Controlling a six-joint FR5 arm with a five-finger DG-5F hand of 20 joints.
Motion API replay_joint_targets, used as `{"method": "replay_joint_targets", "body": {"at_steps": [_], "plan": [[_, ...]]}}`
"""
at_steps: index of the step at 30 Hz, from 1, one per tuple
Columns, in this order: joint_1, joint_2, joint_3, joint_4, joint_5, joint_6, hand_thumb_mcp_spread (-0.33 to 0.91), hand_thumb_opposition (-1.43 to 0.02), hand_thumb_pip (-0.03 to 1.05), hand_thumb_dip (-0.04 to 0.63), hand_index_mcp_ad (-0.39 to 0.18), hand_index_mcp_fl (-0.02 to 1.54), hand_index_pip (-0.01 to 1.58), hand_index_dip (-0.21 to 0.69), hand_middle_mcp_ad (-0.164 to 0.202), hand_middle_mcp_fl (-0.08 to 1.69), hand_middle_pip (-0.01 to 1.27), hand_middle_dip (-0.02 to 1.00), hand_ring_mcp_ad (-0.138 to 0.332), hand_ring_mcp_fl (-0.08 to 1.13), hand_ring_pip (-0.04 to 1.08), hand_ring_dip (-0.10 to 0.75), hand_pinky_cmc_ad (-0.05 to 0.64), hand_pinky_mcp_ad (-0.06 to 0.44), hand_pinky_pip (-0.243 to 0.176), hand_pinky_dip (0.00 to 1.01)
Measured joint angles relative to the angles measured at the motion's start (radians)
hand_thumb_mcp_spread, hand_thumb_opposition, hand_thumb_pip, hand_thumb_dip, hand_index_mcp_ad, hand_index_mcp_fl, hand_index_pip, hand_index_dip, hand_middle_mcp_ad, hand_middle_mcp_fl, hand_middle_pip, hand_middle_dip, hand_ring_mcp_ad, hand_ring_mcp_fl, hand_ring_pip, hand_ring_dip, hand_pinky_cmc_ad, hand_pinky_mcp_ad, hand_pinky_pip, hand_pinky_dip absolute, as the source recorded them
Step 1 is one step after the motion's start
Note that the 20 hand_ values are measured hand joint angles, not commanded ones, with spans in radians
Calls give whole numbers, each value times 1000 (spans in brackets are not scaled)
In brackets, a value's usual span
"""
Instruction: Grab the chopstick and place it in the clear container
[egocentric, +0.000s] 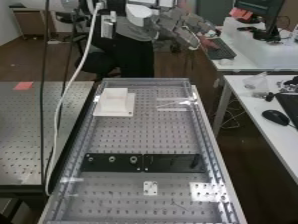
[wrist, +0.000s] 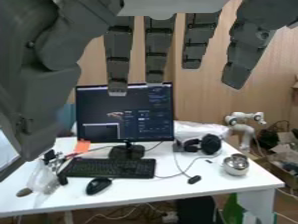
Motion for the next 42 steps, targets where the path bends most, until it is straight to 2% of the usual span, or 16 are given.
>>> {"method": "replay_joint_targets", "body": {"at_steps": [24, 27, 31, 35, 39, 42], "plan": [[2, 6, -4, 10, -13, 5, 253, -742, 431, 143, -199, 442, 52, 300, -2, 218, 108, 288, 110, 45, 115, 185, 510, 380, 3, 180], [2, 8, -5, 13, -9, 4, 255, -742, 431, 143, -187, 442, 52, 300, 21, 218, 108, 288, 117, 49, 115, 185, 510, 380, 3, 180], [2, 9, -6, 13, -16, 4, 255, -742, 431, 143, -197, 442, 56, 295, 10, 218, 108, 290, 113, 51, 115, 185, 510, 380, 3, 180], [0, 9, -7, 13, -14, 5, 255, -742, 431, 143, -187, 438, 52, 291, 23, 218, 108, 288, 117, 54, 119, 185, 510, 380, 0, 180], [-1, 9, -10, 15, -22, 8, 255, -742, 431, 145, -195, 454, 52, 293, 10, 218, 105, 283, 110, 63, 119, 185, 510, 380, 3, 180], [-1, 10, -12, 18, -9, 9, 255, -742, 431, 145, -188, 456, 52, 290, 23, 218, 105, 283, 119, 63, 115, 182, 510, 380, 3, 180]]}}
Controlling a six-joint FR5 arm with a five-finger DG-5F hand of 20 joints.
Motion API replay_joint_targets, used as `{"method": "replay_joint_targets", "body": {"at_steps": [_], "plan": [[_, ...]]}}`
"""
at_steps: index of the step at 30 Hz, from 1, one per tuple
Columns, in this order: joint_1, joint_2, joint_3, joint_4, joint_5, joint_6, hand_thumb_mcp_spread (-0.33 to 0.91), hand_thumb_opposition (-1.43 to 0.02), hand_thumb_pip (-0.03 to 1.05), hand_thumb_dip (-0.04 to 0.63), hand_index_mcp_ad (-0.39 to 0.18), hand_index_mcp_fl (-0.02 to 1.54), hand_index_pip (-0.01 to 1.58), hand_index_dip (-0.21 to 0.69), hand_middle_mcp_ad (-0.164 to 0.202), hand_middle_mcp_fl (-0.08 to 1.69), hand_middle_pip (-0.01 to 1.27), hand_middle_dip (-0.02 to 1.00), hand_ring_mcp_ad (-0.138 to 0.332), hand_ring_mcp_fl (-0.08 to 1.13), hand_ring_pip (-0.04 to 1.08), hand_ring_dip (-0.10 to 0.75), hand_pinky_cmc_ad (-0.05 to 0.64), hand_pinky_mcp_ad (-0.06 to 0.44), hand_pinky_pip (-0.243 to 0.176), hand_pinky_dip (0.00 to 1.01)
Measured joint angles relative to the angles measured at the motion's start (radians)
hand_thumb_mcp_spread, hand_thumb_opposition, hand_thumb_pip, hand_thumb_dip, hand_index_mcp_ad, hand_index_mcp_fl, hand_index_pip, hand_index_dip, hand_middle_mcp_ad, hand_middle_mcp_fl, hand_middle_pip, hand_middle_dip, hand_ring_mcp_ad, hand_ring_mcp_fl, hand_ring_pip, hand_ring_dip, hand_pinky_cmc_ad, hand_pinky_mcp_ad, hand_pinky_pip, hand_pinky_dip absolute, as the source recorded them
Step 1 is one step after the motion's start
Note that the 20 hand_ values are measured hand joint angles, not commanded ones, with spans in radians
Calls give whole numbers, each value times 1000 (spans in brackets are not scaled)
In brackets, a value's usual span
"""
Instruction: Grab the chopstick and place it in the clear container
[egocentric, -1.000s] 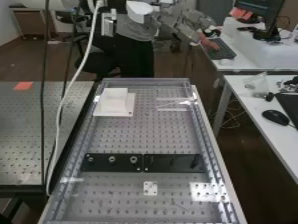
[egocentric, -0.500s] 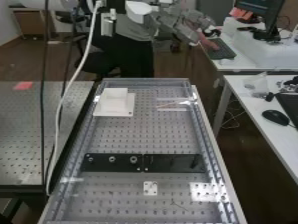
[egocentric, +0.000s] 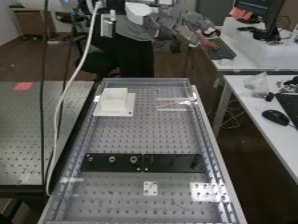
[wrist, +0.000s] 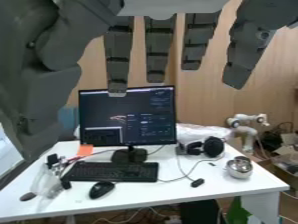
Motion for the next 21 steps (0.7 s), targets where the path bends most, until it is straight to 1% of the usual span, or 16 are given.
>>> {"method": "replay_joint_targets", "body": {"at_steps": [3, 6, 7, 9, 14, 15, 16, 17, 18, 21], "plan": [[-1, 2, -2, 2, -8, 2, 253, -742, 431, 145, -192, 456, 52, 290, 16, 218, 105, 286, 115, 63, 115, 182, 510, 379, 3, 180], [-1, 3, -3, 3, -11, 2, 253, -742, 431, 145, -187, 454, 52, 290, 21, 218, 105, 283, 119, 63, 115, 182, 510, 379, 3, 180], [-1, 3, -3, 3, -10, 1, 253, -742, 431, 145, -188, 454, 52, 290, 16, 218, 105, 283, 119, 63, 115, 185, 510, 379, 0, 180], [-1, 2, -2, 3, -8, 1, 257, -742, 431, 145, -187, 454, 52, 290, 23, 218, 105, 286, 119, 63, 115, 185, 510, 379, 0, 180], [1, -4, 5, 3, -11, 5, 253, -742, 431, 145, -187, 456, 52, 293, 17, 218, 105, 283, 119, 63, 115, 185, 510, 379, 3, 180], [2, -4, 6, 3, -12, 5, 253, -742, 431, 145, -187, 456, 52, 293, 23, 218, 105, 283, 119, 63, 115, 185, 510, 379, 3, 180], [2, -5, 6, 4, -12, 5, 253, -742, 431, 145, -190, 454, 52, 290, 12, 215, 105, 286, 115, 63, 115, 182, 510, 379, 3, 180], [2, -5, 6, 4, -12, 4, 253, -742, 431, 145, -195, 454, 51, 286, 14, 218, 105, 283, 115, 63, 115, 182, 510, 379, 3, 180], [2, -5, 6, 4, -13, 4, 253, -742, 431, 145, -185, 454, 51, 283, 21, 218, 105, 283, 119, 63, 115, 182, 510, 379, 3, 180], [2, -5, 6, 4, -12, 5, 257, -742, 431, 145, -190, 454, 51, 283, 16, 218, 105, 283, 117, 63, 115, 185, 510, 379, 3, 180]]}}
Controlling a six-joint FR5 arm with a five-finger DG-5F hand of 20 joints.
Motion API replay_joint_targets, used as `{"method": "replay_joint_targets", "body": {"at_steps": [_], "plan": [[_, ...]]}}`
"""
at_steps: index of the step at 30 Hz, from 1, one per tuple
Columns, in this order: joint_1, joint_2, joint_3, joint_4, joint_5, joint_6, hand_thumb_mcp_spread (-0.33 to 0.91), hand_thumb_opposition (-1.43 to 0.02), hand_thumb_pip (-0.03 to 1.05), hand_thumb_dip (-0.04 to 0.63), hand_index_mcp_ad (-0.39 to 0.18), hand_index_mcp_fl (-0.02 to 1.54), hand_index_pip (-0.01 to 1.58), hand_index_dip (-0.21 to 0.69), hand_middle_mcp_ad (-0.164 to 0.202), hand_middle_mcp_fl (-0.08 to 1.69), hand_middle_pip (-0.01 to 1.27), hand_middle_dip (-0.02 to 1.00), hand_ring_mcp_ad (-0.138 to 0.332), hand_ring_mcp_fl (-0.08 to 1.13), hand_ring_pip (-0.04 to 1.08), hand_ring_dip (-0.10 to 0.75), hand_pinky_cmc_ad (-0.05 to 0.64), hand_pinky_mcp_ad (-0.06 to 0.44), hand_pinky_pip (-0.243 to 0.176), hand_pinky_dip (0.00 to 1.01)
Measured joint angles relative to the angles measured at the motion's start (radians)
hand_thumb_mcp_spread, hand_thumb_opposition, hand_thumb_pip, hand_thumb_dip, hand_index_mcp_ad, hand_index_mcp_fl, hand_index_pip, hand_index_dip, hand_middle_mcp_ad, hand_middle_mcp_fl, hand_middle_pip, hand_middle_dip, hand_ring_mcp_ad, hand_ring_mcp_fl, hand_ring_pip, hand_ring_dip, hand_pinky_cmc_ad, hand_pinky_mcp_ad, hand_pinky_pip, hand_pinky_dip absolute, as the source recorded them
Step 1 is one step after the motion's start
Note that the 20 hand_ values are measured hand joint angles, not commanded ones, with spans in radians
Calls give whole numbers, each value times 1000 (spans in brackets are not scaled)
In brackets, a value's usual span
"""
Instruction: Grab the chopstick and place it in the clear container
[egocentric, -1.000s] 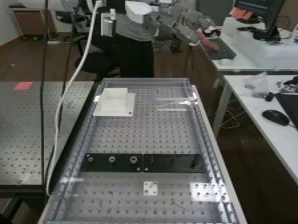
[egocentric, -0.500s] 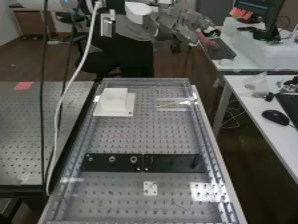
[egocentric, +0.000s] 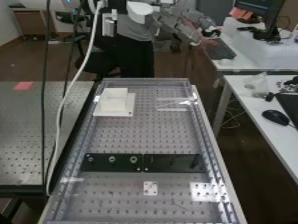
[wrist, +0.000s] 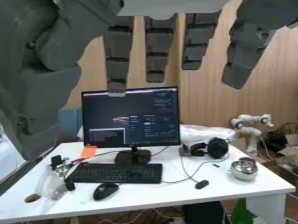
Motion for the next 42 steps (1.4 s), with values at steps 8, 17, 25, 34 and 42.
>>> {"method": "replay_joint_targets", "body": {"at_steps": [8, 17, 25, 34, 42], "plan": [[-3, 13, -7, 4, 9, 4, 257, -742, 431, 145, -187, 445, 51, 281, 21, 215, 105, 283, 119, 63, 115, 185, 510, 380, 3, 180], [-9, 49, -24, 1, 21, -7, 257, -742, 431, 145, -187, 442, 51, 281, 23, 284, 105, 283, 117, 79, 115, 185, 510, 380, 3, 180], [-5, 71, -47, -5, 18, -21, 265, -742, 431, 145, -194, 443, 51, 281, 12, 281, 105, 283, 113, 80, 115, 185, 510, 380, 9, 176], [-4, 101, -67, -2, 32, -37, 265, -742, 424, 141, -187, 438, 51, 281, 21, 281, 105, 283, 119, 80, 119, 182, 510, 380, 21, 180], [1, 115, -71, 0, 41, -43, 260, -742, 422, 141, -187, 436, 51, 281, 19, 281, 105, 283, 117, 80, 115, 185, 510, 380, 21, 180]]}}
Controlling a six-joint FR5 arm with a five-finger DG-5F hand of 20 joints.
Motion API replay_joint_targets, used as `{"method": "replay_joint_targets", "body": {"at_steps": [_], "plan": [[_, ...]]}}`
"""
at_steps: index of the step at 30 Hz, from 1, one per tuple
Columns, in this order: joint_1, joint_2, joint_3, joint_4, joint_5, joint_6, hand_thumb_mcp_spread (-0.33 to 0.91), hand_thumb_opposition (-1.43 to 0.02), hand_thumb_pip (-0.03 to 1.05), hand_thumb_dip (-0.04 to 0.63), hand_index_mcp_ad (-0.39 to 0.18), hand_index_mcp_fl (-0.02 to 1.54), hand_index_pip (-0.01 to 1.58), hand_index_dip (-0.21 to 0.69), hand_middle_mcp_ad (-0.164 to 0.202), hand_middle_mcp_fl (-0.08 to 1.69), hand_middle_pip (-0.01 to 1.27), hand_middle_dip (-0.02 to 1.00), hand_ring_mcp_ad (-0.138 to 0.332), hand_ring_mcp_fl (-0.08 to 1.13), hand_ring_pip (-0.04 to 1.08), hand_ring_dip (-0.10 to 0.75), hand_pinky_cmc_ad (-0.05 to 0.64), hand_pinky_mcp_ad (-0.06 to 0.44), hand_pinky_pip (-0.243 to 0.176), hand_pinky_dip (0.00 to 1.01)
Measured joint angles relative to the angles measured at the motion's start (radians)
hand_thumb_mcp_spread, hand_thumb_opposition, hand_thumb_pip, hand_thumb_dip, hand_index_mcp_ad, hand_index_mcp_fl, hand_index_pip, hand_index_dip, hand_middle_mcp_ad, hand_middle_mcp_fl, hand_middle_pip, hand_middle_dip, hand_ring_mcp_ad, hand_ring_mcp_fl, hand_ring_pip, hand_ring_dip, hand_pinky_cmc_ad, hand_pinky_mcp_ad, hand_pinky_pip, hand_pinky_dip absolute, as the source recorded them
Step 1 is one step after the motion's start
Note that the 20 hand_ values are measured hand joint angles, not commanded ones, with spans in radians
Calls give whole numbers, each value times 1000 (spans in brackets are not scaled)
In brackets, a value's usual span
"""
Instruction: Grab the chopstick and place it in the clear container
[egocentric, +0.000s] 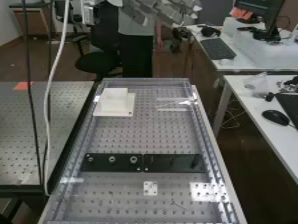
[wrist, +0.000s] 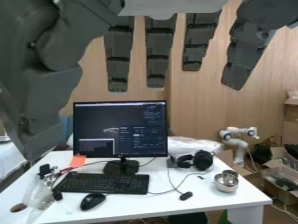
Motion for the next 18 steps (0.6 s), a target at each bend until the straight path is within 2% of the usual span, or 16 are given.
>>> {"method": "replay_joint_targets", "body": {"at_steps": [18], "plan": [[-1, 0, 1, -4, -10, 16, 278, -742, 421, 145, -187, 436, 51, 281, 19, 281, 105, 283, 119, 80, 115, 185, 510, 379, 33, 180]]}}
